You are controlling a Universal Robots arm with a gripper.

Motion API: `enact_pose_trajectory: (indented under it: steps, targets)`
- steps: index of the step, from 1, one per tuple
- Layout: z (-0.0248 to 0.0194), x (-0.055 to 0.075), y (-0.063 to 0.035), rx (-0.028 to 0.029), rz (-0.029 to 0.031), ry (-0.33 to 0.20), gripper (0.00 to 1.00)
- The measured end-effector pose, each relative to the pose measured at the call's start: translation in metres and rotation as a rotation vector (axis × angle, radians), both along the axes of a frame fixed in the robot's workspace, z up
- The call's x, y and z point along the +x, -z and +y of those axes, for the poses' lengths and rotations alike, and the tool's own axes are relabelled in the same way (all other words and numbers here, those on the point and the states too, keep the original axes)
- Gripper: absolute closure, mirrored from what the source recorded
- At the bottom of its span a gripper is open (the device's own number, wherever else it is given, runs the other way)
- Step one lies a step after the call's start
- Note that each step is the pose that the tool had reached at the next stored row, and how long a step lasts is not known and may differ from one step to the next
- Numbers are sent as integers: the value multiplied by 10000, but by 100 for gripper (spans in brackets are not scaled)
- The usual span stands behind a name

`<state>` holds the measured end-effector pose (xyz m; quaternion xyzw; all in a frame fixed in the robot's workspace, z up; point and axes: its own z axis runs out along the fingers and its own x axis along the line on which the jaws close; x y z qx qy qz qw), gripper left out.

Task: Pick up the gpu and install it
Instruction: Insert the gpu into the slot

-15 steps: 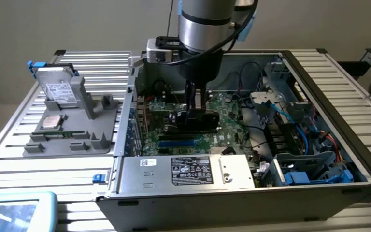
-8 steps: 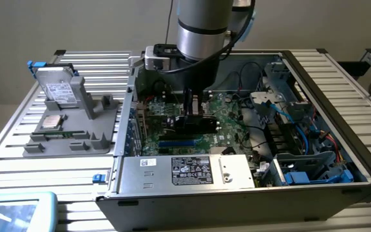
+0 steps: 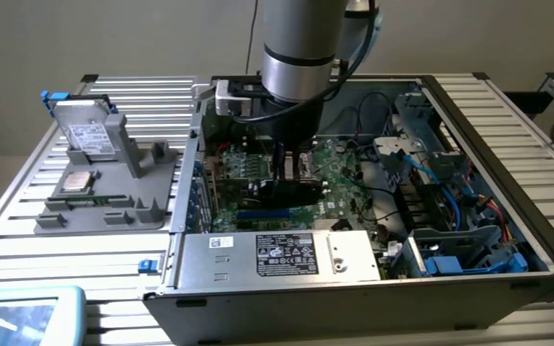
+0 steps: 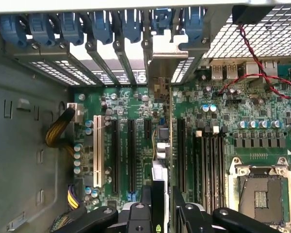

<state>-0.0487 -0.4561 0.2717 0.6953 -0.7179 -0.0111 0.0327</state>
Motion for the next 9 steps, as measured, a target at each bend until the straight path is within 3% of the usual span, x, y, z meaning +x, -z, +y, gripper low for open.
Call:
enact_pose_trajectory:
  steps: [9]
  targets:
    - [0,-74,65,0,0,5,73]
